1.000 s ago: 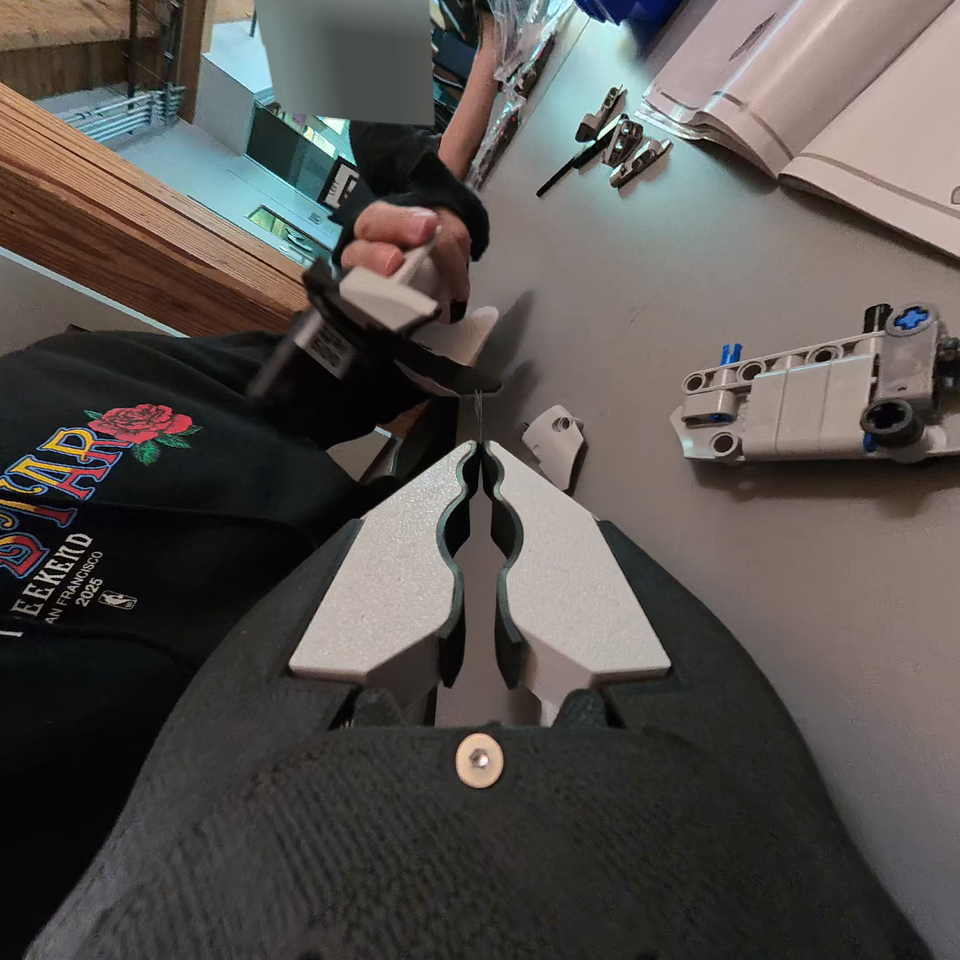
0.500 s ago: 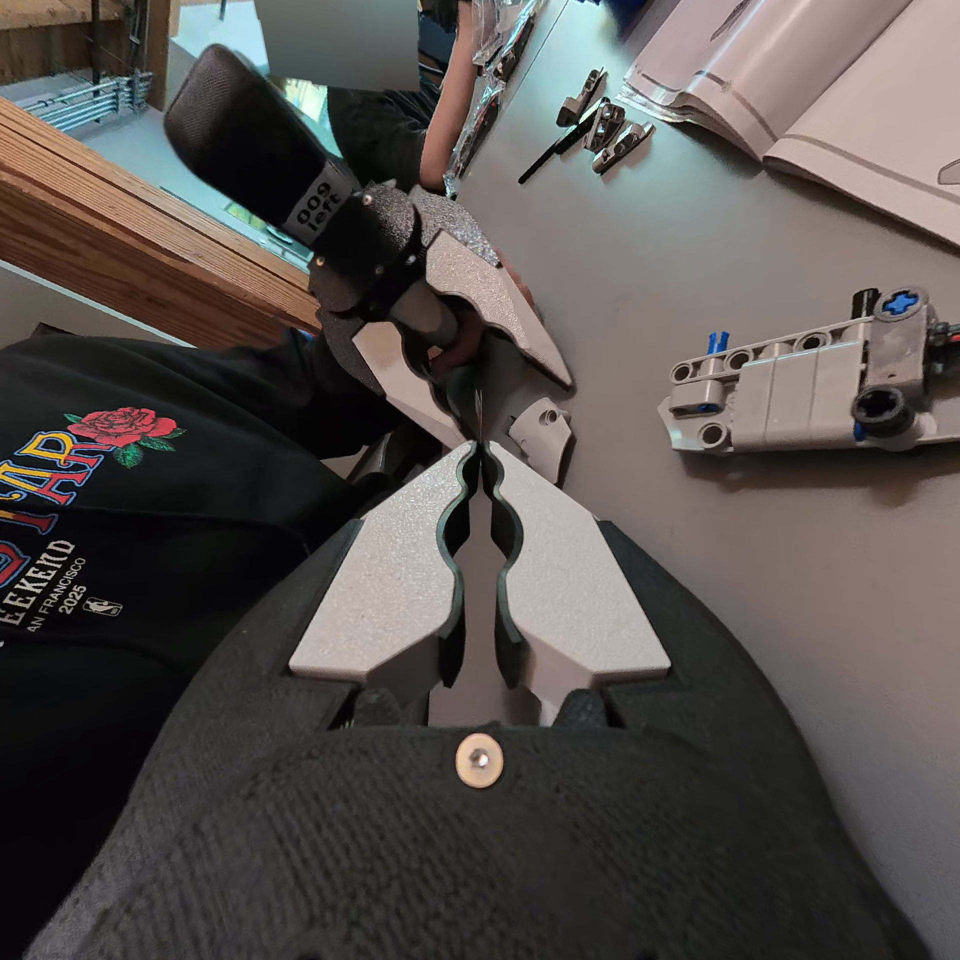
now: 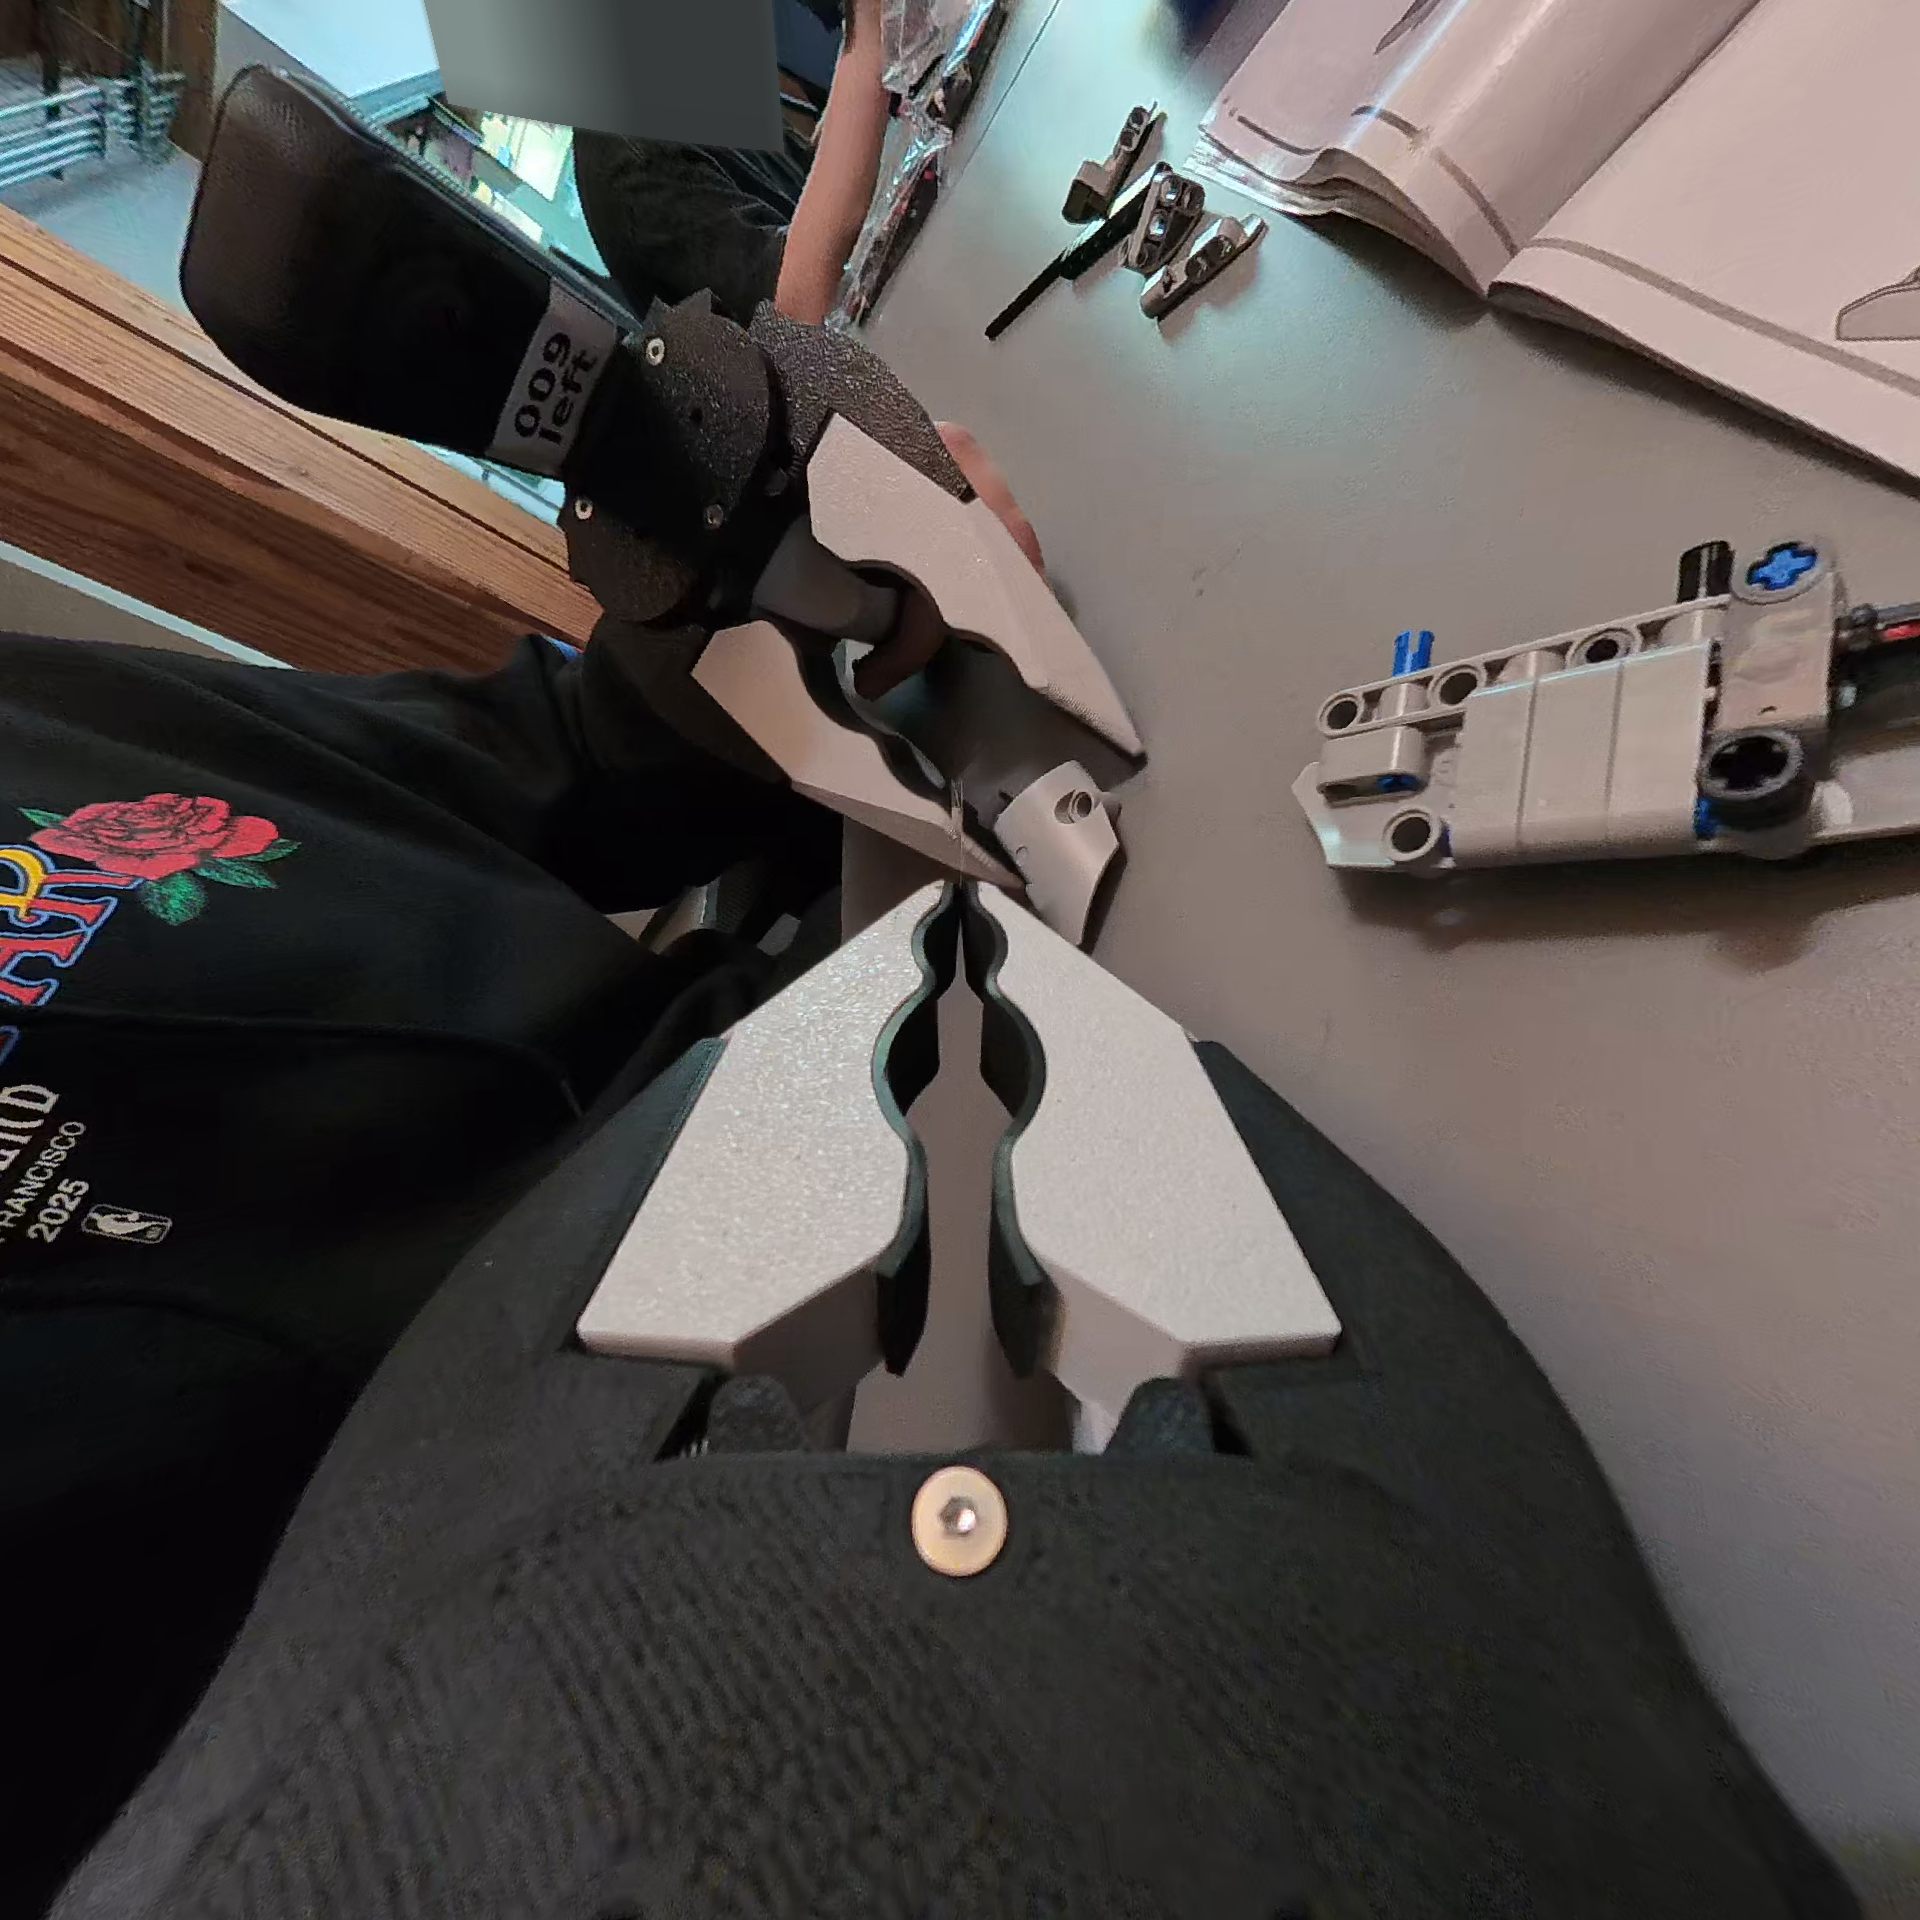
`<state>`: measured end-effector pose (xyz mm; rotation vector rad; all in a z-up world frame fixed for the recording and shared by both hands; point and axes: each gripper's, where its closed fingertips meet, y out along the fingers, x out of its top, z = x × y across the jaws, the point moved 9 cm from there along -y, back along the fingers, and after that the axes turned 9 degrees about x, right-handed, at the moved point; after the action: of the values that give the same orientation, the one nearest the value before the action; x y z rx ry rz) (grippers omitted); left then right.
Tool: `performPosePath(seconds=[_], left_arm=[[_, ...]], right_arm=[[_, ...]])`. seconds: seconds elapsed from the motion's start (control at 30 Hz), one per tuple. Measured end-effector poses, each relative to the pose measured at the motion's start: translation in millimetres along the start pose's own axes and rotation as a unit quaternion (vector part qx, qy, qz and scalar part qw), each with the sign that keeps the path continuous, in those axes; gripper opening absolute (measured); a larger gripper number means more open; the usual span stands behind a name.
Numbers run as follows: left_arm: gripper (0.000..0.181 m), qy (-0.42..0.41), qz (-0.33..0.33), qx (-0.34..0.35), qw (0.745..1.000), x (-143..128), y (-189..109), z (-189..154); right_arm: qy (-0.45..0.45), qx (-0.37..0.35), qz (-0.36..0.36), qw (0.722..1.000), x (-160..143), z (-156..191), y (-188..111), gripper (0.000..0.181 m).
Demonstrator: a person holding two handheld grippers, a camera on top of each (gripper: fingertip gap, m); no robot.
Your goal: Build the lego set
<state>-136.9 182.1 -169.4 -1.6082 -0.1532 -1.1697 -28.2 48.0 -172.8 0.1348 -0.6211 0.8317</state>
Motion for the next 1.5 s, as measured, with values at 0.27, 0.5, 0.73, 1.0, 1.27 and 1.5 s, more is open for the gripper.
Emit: performPosePath(seconds=[0.27,0.5,0.73,1.0,1.27,1.5], left_arm=[[0.024,0.102,-0.03,0.064,0.992,2.1,1.4,0.0],[0.024,0.122,-0.075,0.113,0.983,6.5,-1.8,2.6],[0.024,0.151,-0.115,0.119,0.975,9.5,-3.5,5.5],[0.024,0.164,-0.135,0.118,0.97,11.2,-4.0,7.2],[0.024,0.163,-0.135,0.099,0.972,11.4,-3.1,9.7],[0.024,0.161,-0.134,0.088,0.974,11.5,-2.8,10.2]], right_arm=[[-0.002,-0.021,-0.021,1.0,-0.6,0.1,-3.2,0.0],[-0.001,-0.044,-0.053,0.998,0.4,-1.1,-7.1,0.0],[0.001,-0.018,-0.083,0.996,3.0,0.8,-12.3,0.0],[0.006,-0.008,-0.086,0.996,3.8,0.7,-10.9,0.0],[0.023,0.003,-0.109,0.994,6.6,-1.5,-15.4,0.0],[0.027,0.001,-0.1,0.995,7.4,-3.3,-11.9,0.0]])
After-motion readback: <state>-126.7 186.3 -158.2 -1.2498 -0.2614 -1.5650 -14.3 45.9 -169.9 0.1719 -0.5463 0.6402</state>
